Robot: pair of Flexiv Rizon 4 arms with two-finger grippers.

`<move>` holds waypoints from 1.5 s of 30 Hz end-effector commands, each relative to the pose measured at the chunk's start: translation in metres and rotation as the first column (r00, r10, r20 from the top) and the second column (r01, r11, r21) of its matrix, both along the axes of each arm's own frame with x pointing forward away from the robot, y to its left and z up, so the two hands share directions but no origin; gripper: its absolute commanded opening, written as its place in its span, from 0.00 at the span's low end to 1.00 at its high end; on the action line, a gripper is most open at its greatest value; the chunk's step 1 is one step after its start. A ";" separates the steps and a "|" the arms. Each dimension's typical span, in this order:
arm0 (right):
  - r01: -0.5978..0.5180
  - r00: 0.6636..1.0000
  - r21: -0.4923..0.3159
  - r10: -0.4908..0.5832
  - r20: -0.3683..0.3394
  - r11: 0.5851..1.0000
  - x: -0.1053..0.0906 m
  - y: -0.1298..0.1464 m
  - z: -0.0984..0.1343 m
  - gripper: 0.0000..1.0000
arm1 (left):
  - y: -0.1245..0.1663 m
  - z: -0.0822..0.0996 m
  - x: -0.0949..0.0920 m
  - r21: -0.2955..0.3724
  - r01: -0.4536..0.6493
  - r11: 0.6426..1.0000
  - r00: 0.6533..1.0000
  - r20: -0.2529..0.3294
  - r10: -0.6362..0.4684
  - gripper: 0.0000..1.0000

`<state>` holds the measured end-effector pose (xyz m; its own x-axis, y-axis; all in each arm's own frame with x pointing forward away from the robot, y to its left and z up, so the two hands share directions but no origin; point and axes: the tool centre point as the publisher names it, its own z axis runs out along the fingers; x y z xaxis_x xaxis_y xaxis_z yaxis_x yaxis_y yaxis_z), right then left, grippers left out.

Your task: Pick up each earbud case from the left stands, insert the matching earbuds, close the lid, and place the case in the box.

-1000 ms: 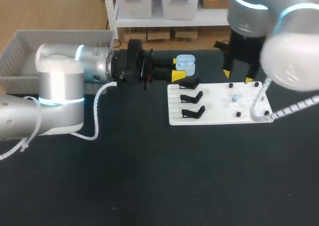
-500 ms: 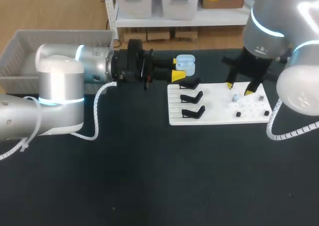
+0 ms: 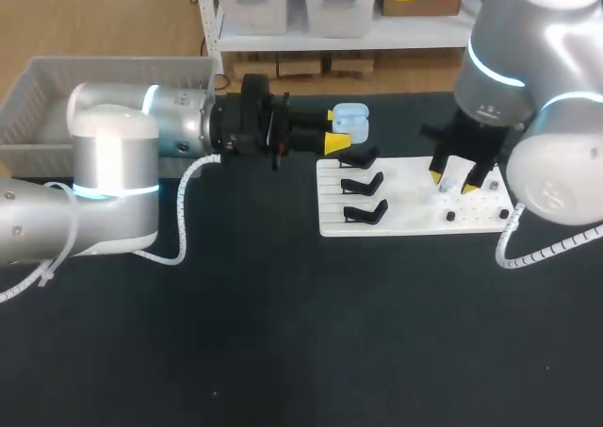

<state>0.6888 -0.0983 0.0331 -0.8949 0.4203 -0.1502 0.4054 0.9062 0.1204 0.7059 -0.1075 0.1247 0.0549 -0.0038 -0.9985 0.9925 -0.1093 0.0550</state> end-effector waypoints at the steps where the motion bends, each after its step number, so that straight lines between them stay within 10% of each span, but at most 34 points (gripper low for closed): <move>1: -0.007 1.000 0.001 0.007 0.000 1.000 0.002 -0.001 -0.003 0.39 | 0.000 -0.001 -0.002 -0.003 -0.006 1.000 1.000 0.003 0.006 0.00; 34: -0.033 0.999 0.016 0.033 -0.001 0.999 0.015 0.000 -0.019 0.27 | 0.000 -0.001 -0.002 -0.003 -0.006 1.000 1.000 0.003 0.006 0.00; 45: -0.031 1.000 0.014 0.031 -0.001 0.999 0.013 -0.001 -0.017 0.00 | 0.000 -0.001 -0.002 -0.003 -0.006 1.000 1.000 0.003 0.006 0.00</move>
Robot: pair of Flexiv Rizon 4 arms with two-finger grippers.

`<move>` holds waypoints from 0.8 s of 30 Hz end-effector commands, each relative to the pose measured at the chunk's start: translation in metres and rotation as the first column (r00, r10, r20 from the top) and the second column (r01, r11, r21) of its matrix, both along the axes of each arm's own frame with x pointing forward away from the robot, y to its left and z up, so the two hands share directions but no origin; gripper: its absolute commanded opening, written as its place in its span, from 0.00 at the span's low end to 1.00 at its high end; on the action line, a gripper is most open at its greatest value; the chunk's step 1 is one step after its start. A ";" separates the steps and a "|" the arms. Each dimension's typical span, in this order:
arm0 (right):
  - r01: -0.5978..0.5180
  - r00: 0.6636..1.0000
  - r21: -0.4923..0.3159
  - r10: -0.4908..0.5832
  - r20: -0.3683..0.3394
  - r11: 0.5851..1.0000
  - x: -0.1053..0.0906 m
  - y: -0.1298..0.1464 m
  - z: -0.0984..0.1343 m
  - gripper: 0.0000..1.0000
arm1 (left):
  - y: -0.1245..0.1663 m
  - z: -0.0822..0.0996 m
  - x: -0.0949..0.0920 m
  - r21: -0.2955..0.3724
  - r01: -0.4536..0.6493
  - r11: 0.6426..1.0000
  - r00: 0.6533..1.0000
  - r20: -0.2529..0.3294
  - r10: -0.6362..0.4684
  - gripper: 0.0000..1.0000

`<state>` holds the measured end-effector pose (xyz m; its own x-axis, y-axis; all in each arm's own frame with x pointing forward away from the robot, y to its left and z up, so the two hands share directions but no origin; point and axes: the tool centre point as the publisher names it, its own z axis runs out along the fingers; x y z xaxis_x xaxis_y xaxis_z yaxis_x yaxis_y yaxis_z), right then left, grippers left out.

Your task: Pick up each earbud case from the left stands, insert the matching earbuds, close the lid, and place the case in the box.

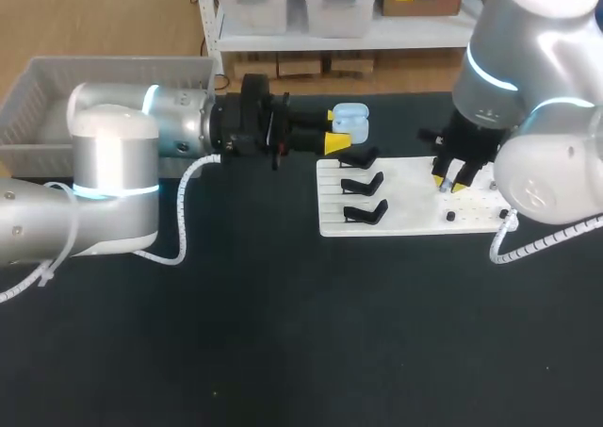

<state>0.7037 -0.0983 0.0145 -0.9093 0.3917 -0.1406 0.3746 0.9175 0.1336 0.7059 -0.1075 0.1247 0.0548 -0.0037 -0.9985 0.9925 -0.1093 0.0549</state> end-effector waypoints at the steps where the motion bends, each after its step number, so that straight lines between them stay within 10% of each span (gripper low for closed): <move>1: 0.004 1.000 -0.001 -0.004 0.004 1.000 -0.002 -0.001 0.003 0.00 | 0.000 -0.001 -0.002 -0.003 -0.006 1.000 1.000 0.003 0.006 0.00; 24: -0.217 0.976 0.008 0.217 -0.015 0.976 -0.034 0.050 0.171 0.00 | 0.000 -0.001 -0.002 -0.003 -0.006 1.000 1.000 0.003 0.006 0.00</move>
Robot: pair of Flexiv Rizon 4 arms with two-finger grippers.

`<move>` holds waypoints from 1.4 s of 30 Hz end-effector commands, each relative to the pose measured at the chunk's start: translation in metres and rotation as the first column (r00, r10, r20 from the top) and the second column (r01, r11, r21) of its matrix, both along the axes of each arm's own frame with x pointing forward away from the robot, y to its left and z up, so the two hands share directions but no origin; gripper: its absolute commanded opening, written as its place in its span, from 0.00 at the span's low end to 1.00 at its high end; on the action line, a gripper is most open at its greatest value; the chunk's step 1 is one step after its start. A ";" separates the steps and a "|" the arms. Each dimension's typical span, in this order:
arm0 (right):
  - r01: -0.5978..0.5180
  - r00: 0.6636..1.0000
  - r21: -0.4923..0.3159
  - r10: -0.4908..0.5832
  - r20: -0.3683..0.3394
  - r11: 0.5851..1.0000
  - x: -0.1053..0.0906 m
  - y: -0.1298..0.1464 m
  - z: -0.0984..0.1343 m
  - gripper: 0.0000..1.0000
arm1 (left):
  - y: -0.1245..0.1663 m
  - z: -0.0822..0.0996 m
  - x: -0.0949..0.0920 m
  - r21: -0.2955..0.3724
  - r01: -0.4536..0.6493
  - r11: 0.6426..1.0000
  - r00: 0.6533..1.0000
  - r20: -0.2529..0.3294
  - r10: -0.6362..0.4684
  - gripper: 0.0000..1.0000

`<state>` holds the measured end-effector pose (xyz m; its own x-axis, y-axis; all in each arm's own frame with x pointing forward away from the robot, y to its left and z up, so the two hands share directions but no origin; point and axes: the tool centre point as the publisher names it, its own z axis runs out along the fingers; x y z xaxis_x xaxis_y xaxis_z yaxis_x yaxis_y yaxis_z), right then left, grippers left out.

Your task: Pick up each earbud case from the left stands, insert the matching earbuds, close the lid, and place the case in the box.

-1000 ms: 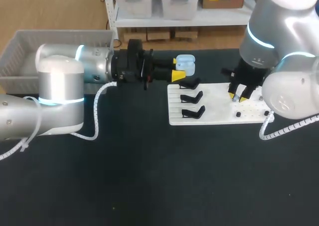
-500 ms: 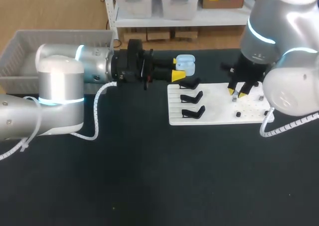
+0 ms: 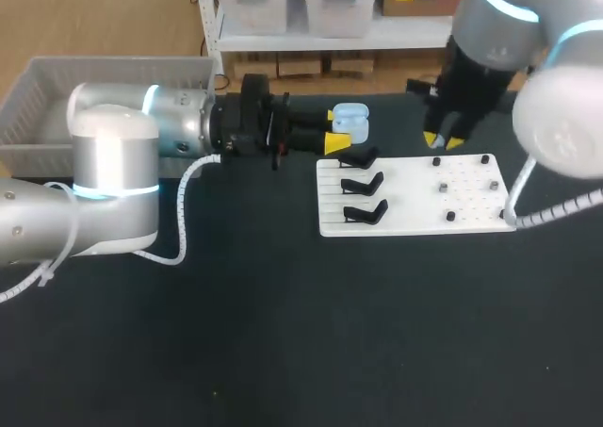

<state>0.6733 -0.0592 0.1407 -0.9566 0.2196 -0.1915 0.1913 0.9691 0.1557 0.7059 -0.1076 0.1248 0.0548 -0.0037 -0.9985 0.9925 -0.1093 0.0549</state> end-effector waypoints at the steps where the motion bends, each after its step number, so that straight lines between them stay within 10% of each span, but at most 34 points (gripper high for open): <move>1: -0.051 0.996 -0.006 0.051 -0.076 0.999 -0.005 0.015 0.052 0.00 | 0.000 -0.001 -0.002 -0.003 -0.006 1.000 1.000 0.003 0.006 0.00; 17: -0.287 0.958 -0.106 0.286 -0.020 0.952 -0.009 0.094 0.071 0.00 | 0.000 -0.001 -0.002 -0.003 -0.006 1.000 1.000 0.003 0.006 0.00; 42: -0.412 0.911 -0.110 0.406 -0.077 0.905 0.011 0.120 0.047 0.00 | 0.000 -0.001 -0.002 -0.003 -0.006 1.000 1.000 0.003 0.006 0.00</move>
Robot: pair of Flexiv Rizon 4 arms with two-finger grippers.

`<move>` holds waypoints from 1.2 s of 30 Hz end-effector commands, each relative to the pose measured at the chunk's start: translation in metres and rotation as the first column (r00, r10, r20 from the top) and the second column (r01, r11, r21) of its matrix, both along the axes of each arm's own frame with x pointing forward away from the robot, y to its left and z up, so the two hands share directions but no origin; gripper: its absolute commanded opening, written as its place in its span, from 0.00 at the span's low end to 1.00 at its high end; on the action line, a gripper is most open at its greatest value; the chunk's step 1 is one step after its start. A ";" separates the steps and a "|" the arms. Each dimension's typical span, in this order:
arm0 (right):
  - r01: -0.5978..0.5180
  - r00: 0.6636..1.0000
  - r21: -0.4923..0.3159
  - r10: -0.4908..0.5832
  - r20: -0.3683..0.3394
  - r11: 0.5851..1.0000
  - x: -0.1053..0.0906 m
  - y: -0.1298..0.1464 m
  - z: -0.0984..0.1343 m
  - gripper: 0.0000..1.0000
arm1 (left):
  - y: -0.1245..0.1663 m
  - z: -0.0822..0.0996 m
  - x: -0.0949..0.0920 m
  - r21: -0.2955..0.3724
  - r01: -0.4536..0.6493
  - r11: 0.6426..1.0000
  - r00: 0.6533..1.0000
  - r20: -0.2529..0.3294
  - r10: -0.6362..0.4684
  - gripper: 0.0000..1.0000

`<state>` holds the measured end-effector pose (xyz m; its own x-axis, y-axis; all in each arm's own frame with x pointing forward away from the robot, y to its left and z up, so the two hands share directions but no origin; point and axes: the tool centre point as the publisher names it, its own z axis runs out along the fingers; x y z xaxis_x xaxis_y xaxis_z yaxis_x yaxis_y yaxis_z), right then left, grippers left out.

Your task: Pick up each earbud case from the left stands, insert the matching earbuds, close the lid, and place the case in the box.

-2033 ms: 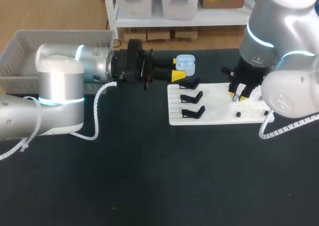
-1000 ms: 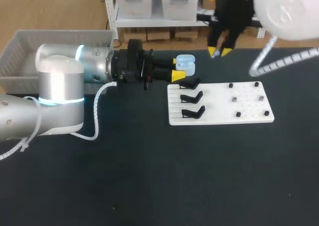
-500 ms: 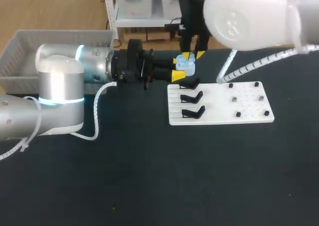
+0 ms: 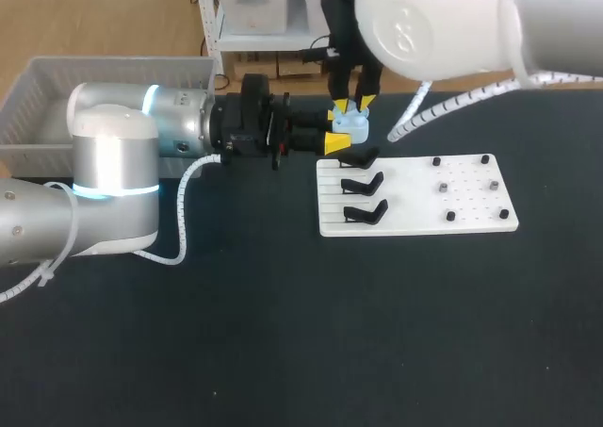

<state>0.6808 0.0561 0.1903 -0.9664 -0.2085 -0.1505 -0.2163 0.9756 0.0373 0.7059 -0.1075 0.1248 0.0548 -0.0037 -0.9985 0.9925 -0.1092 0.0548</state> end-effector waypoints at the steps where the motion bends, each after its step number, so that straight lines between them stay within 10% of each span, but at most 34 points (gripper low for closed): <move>1: -0.009 1.000 -0.007 0.009 -0.013 1.000 0.004 0.005 -0.004 0.00 | 0.000 -0.001 -0.002 -0.003 -0.006 1.000 1.000 0.003 0.006 0.00; 36: 0.011 0.999 -0.020 -0.011 -0.039 1.000 0.014 0.005 -0.024 0.00 | 0.000 -0.001 -0.002 -0.003 -0.006 1.000 1.000 0.003 0.006 0.00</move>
